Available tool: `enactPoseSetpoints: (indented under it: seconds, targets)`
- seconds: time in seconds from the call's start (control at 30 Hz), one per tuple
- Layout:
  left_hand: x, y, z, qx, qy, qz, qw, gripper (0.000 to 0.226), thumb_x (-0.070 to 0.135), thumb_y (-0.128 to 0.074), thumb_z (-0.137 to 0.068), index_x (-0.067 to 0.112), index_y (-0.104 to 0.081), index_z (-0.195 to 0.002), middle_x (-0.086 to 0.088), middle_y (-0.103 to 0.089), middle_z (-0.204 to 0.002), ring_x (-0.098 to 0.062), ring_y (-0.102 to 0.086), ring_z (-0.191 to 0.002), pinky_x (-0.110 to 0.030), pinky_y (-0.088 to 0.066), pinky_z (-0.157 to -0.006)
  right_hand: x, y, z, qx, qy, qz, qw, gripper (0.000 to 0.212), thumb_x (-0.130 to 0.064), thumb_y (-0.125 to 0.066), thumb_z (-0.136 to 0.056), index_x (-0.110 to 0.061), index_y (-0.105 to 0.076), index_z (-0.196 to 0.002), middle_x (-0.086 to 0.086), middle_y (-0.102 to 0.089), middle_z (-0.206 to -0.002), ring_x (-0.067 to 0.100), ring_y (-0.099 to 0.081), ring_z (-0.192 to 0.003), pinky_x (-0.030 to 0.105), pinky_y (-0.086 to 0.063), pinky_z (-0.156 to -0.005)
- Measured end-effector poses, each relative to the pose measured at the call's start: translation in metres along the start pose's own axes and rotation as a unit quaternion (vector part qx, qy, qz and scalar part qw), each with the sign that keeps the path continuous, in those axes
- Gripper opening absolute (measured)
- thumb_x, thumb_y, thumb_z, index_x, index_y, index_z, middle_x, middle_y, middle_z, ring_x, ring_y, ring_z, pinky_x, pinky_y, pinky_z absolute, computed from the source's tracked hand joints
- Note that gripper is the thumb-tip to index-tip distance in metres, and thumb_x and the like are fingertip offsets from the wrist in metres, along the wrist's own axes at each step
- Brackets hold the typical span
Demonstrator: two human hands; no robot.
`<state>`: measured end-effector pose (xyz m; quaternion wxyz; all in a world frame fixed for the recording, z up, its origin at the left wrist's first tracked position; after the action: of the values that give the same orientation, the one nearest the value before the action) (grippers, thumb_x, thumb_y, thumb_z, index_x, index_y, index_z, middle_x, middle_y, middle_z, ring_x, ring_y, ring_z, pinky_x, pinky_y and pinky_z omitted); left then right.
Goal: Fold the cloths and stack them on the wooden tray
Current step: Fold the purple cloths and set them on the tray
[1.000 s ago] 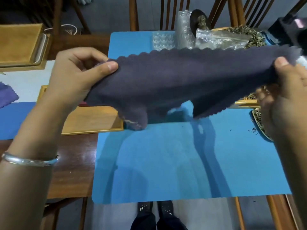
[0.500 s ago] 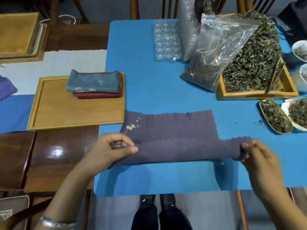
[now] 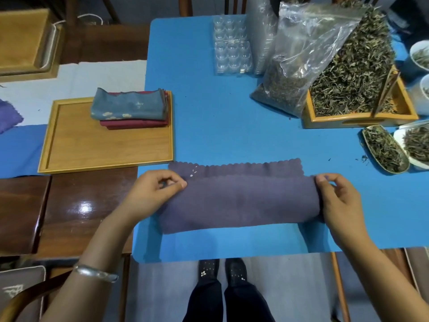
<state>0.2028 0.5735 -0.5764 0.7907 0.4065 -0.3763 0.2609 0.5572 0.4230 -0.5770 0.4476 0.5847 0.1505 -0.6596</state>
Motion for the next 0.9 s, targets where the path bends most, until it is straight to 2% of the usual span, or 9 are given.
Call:
enactPoseSetpoints:
  seconds: [0.13, 0.2, 0.27, 0.33, 0.5, 0.6, 0.7, 0.77, 0.9]
  targets:
    - [0.001, 0.010, -0.017, 0.042, -0.038, -0.120, 0.991, 0.010, 0.026, -0.064, -0.088, 0.024, -0.068, -0.079, 0.011, -0.070, -0.082, -0.007, -0.063, -0.080, -0.024, -0.043, -0.070, -0.015, -0.010, -0.025, 0.020, 0.061, 0.066, 0.996, 0.017, -0.033, -0.052, -0.095, -0.028, -0.057, -0.080, 0.001, -0.064, -0.068, 0.005, -0.051, -0.055, 0.029, -0.040, -0.053]
    - [0.004, 0.011, -0.022, 0.075, -0.055, -0.184, 0.979, 0.012, 0.034, -0.062, -0.088, 0.025, -0.064, -0.079, 0.011, -0.067, -0.081, -0.010, -0.060, -0.077, -0.031, -0.044, -0.065, -0.017, -0.017, -0.035, 0.011, 0.087, 0.103, 0.991, 0.015, -0.032, -0.051, -0.096, -0.026, -0.054, -0.082, 0.006, -0.060, -0.065, 0.006, -0.044, -0.050, 0.021, -0.035, -0.049]
    - [0.007, 0.012, -0.024, 0.114, -0.069, -0.237, 0.962, 0.014, 0.039, -0.059, -0.089, 0.028, -0.061, -0.080, 0.013, -0.063, -0.082, -0.013, -0.056, -0.075, -0.031, -0.043, -0.060, -0.015, -0.023, -0.042, 0.001, 0.105, 0.149, 0.983, 0.014, -0.032, -0.050, -0.097, -0.024, -0.053, -0.086, 0.004, -0.057, -0.061, 0.007, -0.043, -0.048, 0.017, -0.031, -0.045]
    - [0.009, 0.012, -0.025, 0.145, -0.080, -0.261, 0.951, 0.011, 0.040, -0.059, -0.088, 0.030, -0.059, -0.082, 0.014, -0.059, -0.084, -0.011, -0.053, -0.075, -0.029, -0.040, -0.058, -0.010, -0.024, -0.047, 0.002, 0.108, 0.189, 0.976, 0.013, -0.033, -0.049, -0.097, -0.022, -0.052, -0.089, -0.001, -0.059, -0.064, 0.006, -0.050, -0.054, 0.022, -0.035, -0.049]
    - [0.016, 0.011, -0.024, 0.188, -0.112, -0.248, 0.944, 0.014, 0.031, -0.064, -0.084, 0.030, -0.058, -0.096, 0.014, -0.055, -0.087, -0.011, -0.054, -0.078, -0.032, -0.047, -0.060, -0.005, -0.023, -0.051, 0.027, 0.108, 0.242, 0.964, 0.011, -0.030, -0.051, -0.096, -0.021, -0.051, -0.091, -0.008, -0.056, -0.061, 0.004, -0.053, -0.060, 0.024, -0.036, -0.051]
    - [0.021, 0.014, -0.020, 0.204, -0.127, -0.243, 0.940, 0.021, 0.024, -0.066, -0.085, 0.019, -0.062, -0.105, 0.002, -0.059, -0.101, -0.020, -0.058, -0.094, -0.038, -0.051, -0.070, -0.010, -0.023, -0.048, 0.035, 0.114, 0.245, 0.962, 0.014, -0.030, -0.052, -0.095, -0.018, -0.049, -0.099, -0.009, -0.057, -0.063, 0.008, -0.055, -0.061, 0.025, -0.035, -0.051]
    - [0.025, 0.017, -0.005, 0.213, -0.162, -0.225, 0.937, 0.015, 0.022, -0.064, -0.087, 0.019, -0.064, -0.101, 0.001, -0.059, -0.102, -0.020, -0.058, -0.097, -0.035, -0.049, -0.076, -0.019, -0.015, -0.034, 0.048, 0.151, 0.259, 0.953, 0.016, -0.031, -0.054, -0.093, -0.019, -0.047, -0.100, -0.007, -0.055, -0.070, 0.011, -0.053, -0.064, 0.024, -0.032, -0.052]
    - [0.024, 0.016, 0.010, 0.204, -0.186, -0.200, 0.940, 0.006, 0.021, -0.064, -0.086, 0.020, -0.065, -0.092, 0.005, -0.060, -0.094, -0.014, -0.057, -0.089, -0.029, -0.046, -0.076, -0.020, -0.014, -0.020, 0.016, 0.182, 0.261, 0.948, 0.013, -0.029, -0.058, -0.092, -0.021, -0.048, -0.095, -0.002, -0.055, -0.077, 0.014, -0.052, -0.068, 0.024, -0.035, -0.055]
    - [0.002, -0.002, 0.034, 0.122, -0.171, -0.158, 0.965, 0.006, 0.028, -0.069, -0.082, 0.023, -0.067, -0.083, 0.010, -0.062, -0.085, -0.007, -0.058, -0.083, -0.028, -0.047, -0.075, -0.008, -0.017, 0.013, -0.078, 0.225, 0.287, 0.928, 0.016, -0.013, -0.068, -0.084, -0.021, -0.056, -0.090, -0.004, -0.054, -0.085, 0.001, -0.050, -0.080, 0.010, -0.038, -0.067]
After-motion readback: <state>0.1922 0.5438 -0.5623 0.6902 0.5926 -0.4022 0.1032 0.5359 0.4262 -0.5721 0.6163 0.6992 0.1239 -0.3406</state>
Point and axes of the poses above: each hand's wrist, its own z-axis away from the middle knuckle, its own y-axis out of the back of the hand, x = y × z, the point moved 8 cm from there along -z, towards the middle knuckle
